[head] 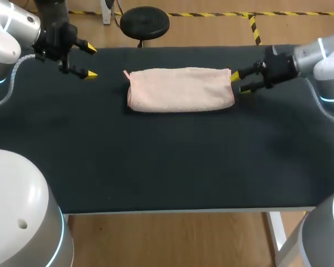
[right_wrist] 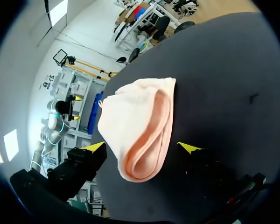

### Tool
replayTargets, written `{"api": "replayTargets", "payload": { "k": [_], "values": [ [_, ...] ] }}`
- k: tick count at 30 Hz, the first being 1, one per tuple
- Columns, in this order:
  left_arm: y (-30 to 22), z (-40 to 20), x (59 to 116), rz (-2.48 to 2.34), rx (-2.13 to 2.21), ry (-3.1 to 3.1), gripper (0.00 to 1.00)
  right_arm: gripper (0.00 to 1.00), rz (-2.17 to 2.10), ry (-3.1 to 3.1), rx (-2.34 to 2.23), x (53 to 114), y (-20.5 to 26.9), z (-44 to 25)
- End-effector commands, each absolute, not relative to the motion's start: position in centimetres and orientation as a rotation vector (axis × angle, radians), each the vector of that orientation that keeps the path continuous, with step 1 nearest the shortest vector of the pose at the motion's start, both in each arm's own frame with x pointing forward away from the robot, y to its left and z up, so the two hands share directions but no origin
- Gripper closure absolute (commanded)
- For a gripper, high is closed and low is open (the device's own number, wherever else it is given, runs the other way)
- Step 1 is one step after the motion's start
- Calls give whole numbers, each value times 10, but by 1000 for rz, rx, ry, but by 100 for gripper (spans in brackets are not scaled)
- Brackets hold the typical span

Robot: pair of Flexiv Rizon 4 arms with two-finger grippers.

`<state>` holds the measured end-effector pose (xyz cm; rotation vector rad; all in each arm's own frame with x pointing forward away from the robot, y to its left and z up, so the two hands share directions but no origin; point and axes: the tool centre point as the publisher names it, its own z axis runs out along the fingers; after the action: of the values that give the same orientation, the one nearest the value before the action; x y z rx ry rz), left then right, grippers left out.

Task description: Fold the towel

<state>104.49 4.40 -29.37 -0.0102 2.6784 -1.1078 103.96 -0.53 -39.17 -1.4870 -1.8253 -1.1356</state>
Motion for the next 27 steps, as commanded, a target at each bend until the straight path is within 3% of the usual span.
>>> {"api": "replayTargets", "payload": {
  "k": [1, 27],
  "values": [
    [44, -294, 1044, -1109, -8, 2675, 0, 0, -1139, -1809, -1469, 1045, -2, -404],
    [44, -294, 1044, -1109, -8, 2675, 0, 0, -1133, -1799, -1435, 1054, 14, -411]
  ]
}}
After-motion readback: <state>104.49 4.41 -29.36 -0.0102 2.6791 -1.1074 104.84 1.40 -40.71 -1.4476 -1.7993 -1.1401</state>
